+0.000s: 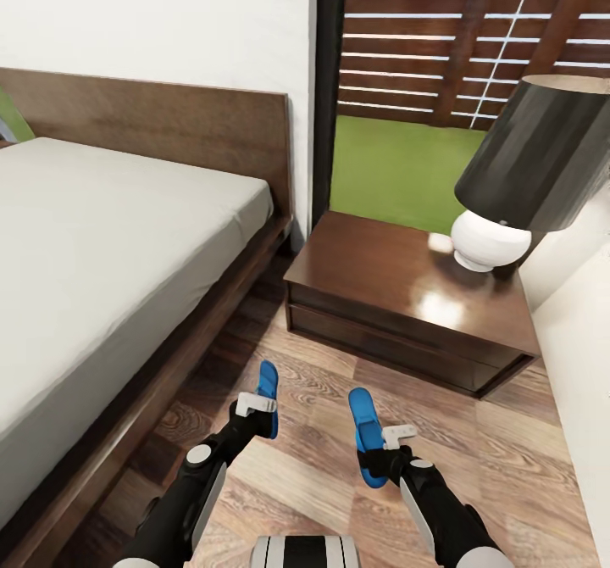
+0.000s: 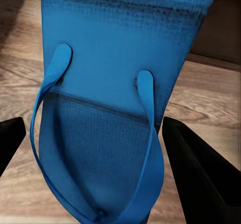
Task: In the bedroom, move the book from the bed onto either nightstand, and place the two sandals side by side next to the bed.
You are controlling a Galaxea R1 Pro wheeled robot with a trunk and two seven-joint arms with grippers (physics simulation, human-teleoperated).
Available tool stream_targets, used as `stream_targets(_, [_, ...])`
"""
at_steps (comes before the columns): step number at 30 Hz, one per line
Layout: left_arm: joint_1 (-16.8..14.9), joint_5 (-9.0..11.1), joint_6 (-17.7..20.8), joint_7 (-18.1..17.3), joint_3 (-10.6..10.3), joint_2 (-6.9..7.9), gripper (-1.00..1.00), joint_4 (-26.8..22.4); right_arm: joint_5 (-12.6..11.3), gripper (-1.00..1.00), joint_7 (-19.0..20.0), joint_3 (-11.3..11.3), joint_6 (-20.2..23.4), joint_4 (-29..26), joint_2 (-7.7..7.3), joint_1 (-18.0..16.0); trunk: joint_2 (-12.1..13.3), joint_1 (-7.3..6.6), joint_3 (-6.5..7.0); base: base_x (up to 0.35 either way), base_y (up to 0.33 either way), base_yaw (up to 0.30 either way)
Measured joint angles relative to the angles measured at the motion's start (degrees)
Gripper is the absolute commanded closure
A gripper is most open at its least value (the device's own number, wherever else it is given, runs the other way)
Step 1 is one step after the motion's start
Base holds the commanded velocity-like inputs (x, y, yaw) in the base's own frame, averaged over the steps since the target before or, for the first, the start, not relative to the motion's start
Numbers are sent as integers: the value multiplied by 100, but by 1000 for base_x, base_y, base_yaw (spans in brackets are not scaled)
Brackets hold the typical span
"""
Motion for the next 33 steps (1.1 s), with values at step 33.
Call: stream_targets(33, [-1,14,113,9,36,20,100,2,-15,100,-2,-1,-294,85,4,7,14,-29,243,0,-2,0])
